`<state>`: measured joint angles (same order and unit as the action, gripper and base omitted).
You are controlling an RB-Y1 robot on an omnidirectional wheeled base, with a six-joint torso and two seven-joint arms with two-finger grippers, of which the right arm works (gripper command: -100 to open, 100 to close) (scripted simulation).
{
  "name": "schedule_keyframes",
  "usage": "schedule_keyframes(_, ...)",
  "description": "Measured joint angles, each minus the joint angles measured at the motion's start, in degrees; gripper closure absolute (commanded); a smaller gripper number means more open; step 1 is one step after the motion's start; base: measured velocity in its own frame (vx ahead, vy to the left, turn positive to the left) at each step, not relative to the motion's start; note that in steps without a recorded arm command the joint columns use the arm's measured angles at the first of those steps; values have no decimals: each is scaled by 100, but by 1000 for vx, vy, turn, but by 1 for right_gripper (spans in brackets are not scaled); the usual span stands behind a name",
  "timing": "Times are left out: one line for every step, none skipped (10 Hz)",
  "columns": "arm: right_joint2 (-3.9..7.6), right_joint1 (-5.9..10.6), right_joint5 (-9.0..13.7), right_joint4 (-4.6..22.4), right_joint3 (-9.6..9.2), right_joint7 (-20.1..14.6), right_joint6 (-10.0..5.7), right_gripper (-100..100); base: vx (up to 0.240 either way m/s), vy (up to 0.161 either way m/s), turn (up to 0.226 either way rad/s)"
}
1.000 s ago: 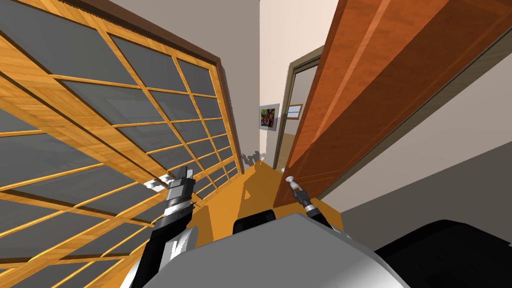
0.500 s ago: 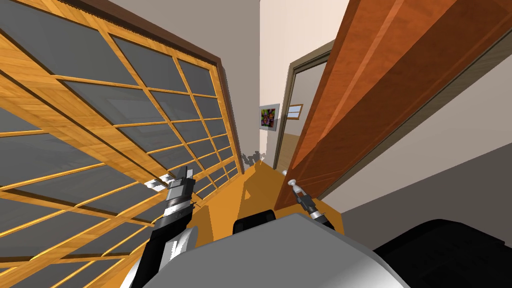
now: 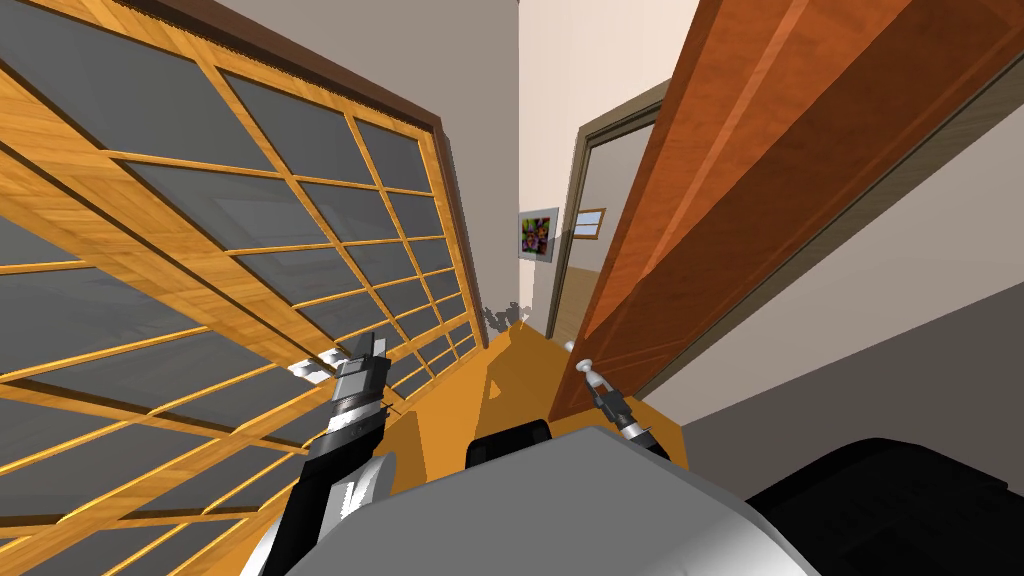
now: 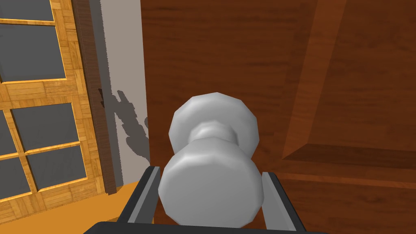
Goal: Pull the door open
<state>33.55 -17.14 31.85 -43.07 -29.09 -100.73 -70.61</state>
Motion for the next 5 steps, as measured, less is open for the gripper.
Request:
schedule_keyframes(2, -4, 0, -19, 0, 7, 11, 100, 0, 0, 0)
schedule_keyframes(5, -15, 2, -38, 3, 15, 19, 100, 0, 4, 12)
schedule_keyframes(8, -16, 4, -33, 5, 11, 18, 100, 1, 5, 16)
schedule_keyframes(22, -37, -3, 30, -8, -22, -62, 100, 0, 5, 14)
schedule_keyframes(9, -36, -18, 151, -29, -56, -184, 100, 1, 8, 23)
